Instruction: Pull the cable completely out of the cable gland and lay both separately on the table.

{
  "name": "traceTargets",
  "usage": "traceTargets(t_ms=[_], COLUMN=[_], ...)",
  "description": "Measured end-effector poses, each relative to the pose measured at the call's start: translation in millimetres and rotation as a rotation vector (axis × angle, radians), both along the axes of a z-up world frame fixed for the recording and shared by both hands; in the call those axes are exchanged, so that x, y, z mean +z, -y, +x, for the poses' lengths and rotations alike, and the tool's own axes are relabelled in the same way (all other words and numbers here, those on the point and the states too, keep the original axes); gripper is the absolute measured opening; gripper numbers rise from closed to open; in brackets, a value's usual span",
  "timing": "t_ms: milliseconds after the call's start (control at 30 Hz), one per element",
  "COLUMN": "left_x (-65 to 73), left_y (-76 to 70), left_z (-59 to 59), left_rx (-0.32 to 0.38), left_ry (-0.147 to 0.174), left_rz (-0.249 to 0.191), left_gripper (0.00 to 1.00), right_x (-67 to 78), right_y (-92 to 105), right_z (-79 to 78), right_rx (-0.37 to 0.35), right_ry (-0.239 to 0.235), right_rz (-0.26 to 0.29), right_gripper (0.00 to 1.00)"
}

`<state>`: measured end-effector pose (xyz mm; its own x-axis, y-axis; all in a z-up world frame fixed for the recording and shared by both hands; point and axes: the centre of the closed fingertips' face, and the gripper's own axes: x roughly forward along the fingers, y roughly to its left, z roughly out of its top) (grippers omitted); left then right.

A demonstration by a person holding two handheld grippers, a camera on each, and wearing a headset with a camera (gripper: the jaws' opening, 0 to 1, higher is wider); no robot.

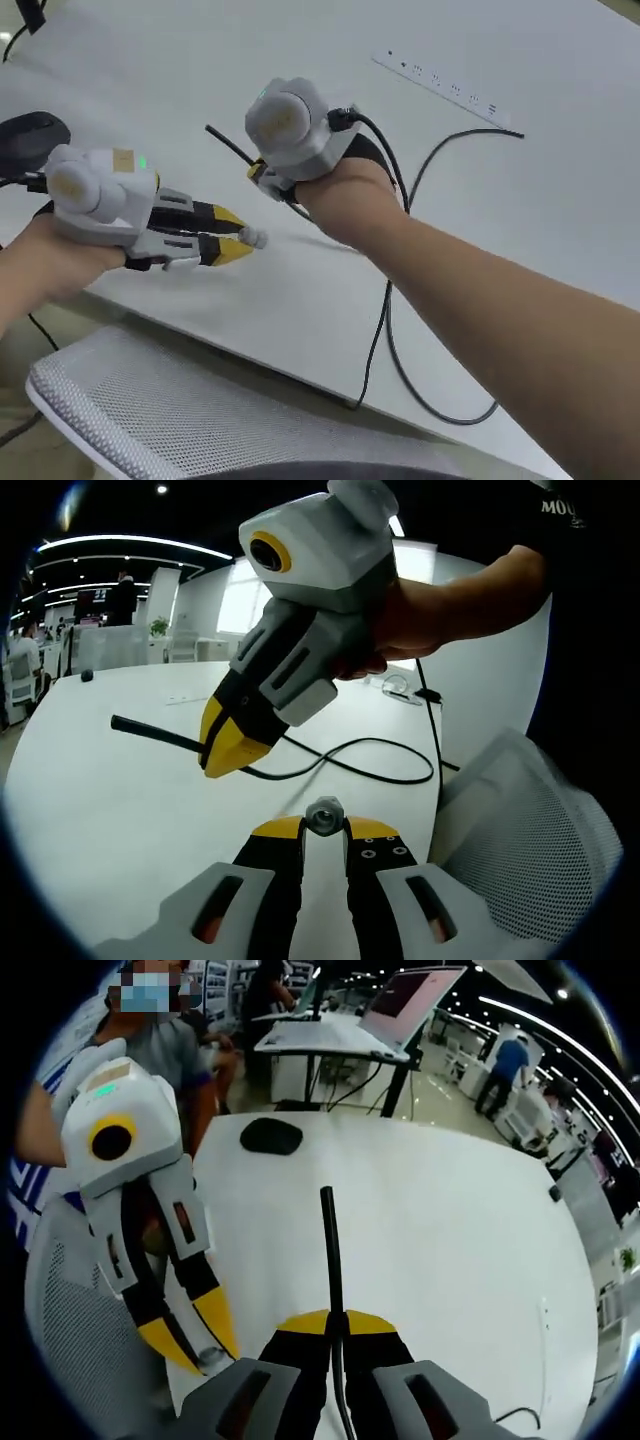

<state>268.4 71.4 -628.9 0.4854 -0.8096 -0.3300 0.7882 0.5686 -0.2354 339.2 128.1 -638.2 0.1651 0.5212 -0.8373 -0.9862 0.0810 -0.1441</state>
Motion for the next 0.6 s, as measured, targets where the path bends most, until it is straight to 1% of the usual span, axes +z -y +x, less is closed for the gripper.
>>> traceTargets(t_ms=[33,67,167,267,300,367,467,533,600], left_x=[-6.3,-9.4,-18.5,-25.1,-28.5,-33.3,-37.9,-42.7,-42.9], left_y=[0.4,0.6,-0.6,-4.0,-5.7,-9.6,-12.8,-16.5,-17.7], left_z=[0.9,1.2,3.6,7.0,8.4,11.0,12.9,15.0,16.9], left_rx=[-0.001,-0.002,0.009,0.033,0.043,0.066,0.083,0.098,0.108], left_ry=[-0.006,-0.012,-0.025,-0.033,-0.033,-0.034,-0.035,-0.027,-0.026], left_rz=[0.009,0.008,0.008,0.007,0.012,0.016,0.022,0.057,0.048], left_gripper=[0.15,0.15,0.15,0.15,0.15,0.15,0.16,0.15,0.15], right_x=[-4.1,-10.4,-23.5,-31.1,-34.4,-40.2,-48.9,-54.7,-58.8], right_y=[-1.6,-3.1,-6.1,-10.0,-11.8,-13.8,-15.1,-15.4,-16.5], right_z=[-0.3,-0.2,2.5,5.9,6.7,10.1,11.3,11.3,12.1], right_rx=[0.005,0.015,0.018,0.024,0.027,0.036,0.042,0.059,0.05], right_ry=[-0.006,-0.011,-0.026,-0.025,-0.031,-0.025,-0.031,-0.021,-0.025], right_rz=[-0.002,-0.009,-0.028,-0.043,-0.05,-0.065,-0.086,-0.104,-0.108], right_gripper=[0.0,0.0,0.0,0.0,0.0,0.0,0.0,0.0,0.0])
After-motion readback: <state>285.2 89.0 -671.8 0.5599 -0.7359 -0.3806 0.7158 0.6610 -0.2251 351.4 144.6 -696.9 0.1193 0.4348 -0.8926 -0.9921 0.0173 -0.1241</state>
